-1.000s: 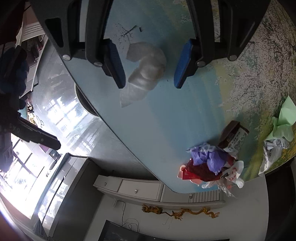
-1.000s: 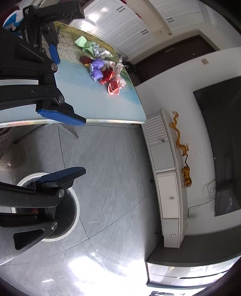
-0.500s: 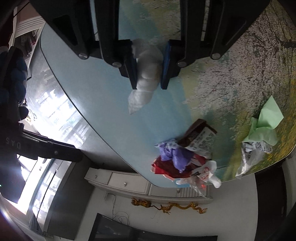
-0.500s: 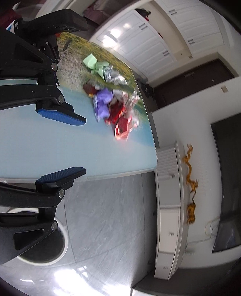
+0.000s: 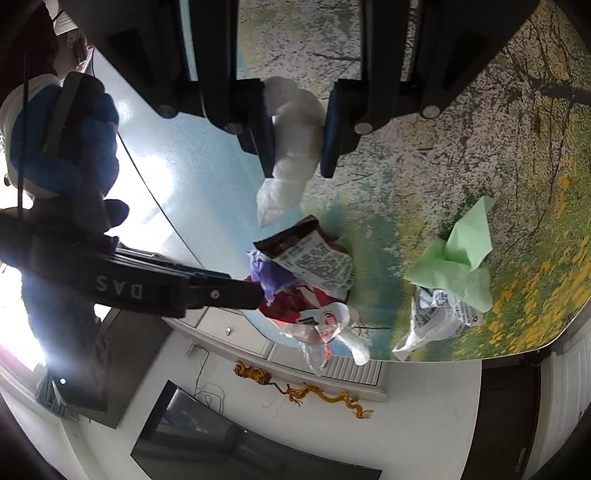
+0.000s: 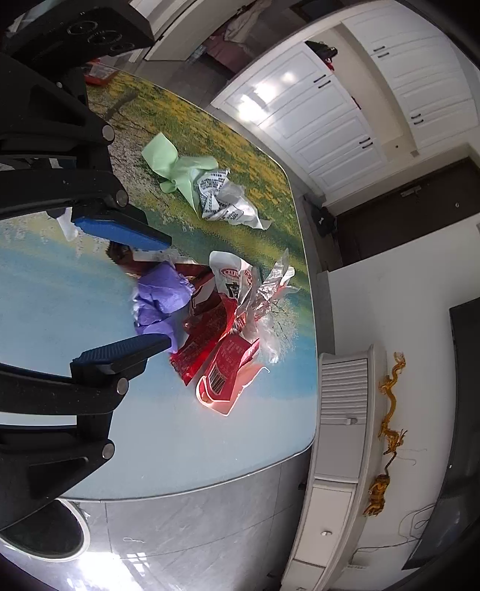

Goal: Collect trash
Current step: 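Grasp the purple plastic bag with the right gripper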

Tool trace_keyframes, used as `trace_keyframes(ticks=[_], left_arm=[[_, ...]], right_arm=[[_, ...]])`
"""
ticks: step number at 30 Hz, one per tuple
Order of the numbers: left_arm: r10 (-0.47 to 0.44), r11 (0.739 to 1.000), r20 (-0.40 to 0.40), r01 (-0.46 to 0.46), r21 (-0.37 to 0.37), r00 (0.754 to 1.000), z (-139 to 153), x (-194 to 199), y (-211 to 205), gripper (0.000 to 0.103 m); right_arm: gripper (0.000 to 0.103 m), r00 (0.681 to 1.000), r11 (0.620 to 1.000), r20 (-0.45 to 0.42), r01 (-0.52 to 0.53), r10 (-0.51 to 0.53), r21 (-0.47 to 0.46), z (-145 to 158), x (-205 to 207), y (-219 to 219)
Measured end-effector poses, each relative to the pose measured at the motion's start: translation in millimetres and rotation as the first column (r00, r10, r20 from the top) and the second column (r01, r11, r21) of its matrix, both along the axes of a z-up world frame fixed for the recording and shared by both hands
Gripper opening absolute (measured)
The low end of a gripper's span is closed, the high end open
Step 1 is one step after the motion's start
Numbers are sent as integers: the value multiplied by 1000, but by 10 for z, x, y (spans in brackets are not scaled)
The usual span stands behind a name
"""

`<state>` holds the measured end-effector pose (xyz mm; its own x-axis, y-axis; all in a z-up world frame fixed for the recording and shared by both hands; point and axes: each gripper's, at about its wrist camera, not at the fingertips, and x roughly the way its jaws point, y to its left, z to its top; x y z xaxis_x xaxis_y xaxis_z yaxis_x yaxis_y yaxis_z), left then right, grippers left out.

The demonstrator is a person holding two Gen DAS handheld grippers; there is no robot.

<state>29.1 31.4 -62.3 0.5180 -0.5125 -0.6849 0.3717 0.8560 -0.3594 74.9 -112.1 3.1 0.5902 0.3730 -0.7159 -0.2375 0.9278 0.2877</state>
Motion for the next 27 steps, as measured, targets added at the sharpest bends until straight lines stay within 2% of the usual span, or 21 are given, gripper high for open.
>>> trace_keyframes(ticks=[2,5,9,14,18,19,21,27], left_arm=[[4,1000,-4,-4,-19,1000,-5,9,38,22],[7,999,-10,-8,-54,1000,0,0,97,22],[7,997,-6,-7,-76,1000,27,-5,157,22],[10,995,-4,-10,-99,1000,37,-15,212,22],[12,993,-8,-13,-114,1000,35,-40,298,22],[12,993,-8,-13,-117,1000,40,-52,308,22],[12,993,-7,-13,-120,1000,48,-65,322,22],[15,992,-6,-16,-127,1000,70,-87,364,22]], right_arm=[[47,999,999,-30,37,-37,27,-53,59,-26],[63,994,995,-63,89,-87,35,-96,116,-71],[69,984,988,-111,146,-140,52,-171,198,-95],[69,972,976,-164,188,-169,107,-272,305,-100],[69,969,970,-171,200,-176,136,-301,337,-103],[67,969,969,-173,202,-177,140,-307,339,-105],[58,969,967,-182,198,-168,157,-328,337,-122],[48,974,970,-168,179,-152,165,-310,314,-121]])
